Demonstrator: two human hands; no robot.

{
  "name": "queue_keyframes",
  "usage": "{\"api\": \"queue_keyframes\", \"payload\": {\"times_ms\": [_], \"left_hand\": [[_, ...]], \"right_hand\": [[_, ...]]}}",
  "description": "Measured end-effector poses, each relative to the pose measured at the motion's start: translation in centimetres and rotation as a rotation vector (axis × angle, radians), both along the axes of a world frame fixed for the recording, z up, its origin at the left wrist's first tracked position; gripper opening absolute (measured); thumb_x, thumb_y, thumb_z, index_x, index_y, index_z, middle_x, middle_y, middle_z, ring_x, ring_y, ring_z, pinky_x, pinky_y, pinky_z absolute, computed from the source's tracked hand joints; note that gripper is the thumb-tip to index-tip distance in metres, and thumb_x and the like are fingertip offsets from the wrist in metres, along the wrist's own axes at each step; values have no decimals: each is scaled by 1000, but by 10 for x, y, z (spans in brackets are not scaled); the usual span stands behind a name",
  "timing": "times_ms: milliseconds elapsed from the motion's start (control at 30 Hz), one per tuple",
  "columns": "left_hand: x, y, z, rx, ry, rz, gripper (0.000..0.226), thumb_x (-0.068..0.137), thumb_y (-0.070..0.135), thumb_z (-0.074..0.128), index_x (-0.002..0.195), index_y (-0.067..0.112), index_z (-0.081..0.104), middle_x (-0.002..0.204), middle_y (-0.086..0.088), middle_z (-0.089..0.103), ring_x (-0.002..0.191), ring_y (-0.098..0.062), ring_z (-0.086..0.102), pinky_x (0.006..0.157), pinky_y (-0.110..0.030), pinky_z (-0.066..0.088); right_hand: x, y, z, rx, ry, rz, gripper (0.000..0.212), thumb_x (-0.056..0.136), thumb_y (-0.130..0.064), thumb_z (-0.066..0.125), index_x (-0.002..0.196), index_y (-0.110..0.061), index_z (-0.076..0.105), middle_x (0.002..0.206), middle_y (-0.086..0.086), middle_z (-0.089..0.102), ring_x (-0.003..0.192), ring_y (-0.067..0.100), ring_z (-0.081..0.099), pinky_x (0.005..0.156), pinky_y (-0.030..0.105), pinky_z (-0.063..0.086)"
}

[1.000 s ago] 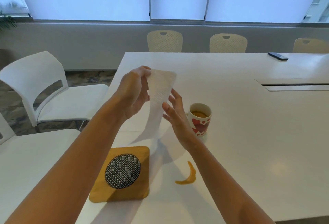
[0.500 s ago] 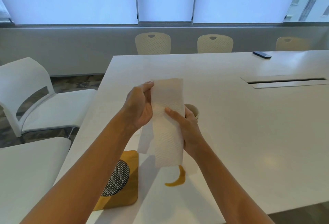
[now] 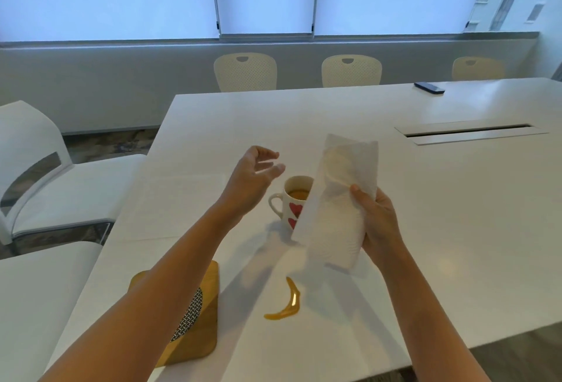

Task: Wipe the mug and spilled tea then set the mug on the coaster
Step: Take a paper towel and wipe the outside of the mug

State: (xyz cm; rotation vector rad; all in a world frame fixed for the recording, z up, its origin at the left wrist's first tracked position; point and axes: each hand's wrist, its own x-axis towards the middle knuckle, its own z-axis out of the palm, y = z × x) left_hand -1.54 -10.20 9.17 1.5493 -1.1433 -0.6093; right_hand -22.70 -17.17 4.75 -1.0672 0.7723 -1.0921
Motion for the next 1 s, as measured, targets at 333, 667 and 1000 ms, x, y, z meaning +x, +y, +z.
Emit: {"api": "queue_keyframes", "payload": {"times_ms": [333,667,1000], "left_hand": [[-15,-22,-46,179,-284,-26,72,80,35,80,143,16,49,148,-5,50,122,-17,53,75,-7,40],[-7,-26,-48,175,-280,-45,72,77,41,81,140,15,56,140,0,59,121,-14,54,80,-9,37],[-3,-30,-49,196,-199,-80,77,72,41,85,138,15,57,129,-6,64,104,-14,58,69,-14,45]], "right_hand": [[-13,-14,-15,-299,562,-526,30,97,-2,44,119,-9,63,94,3,61,90,26,58,74,26,36],[53,10,-41,-108,470,-51,32,107,-31,36,132,-31,54,112,-2,67,100,16,66,92,40,57],[59,-9,-32,254,222,56,29,106,-34,37,123,-22,58,108,10,69,99,28,68,83,43,59]]}}
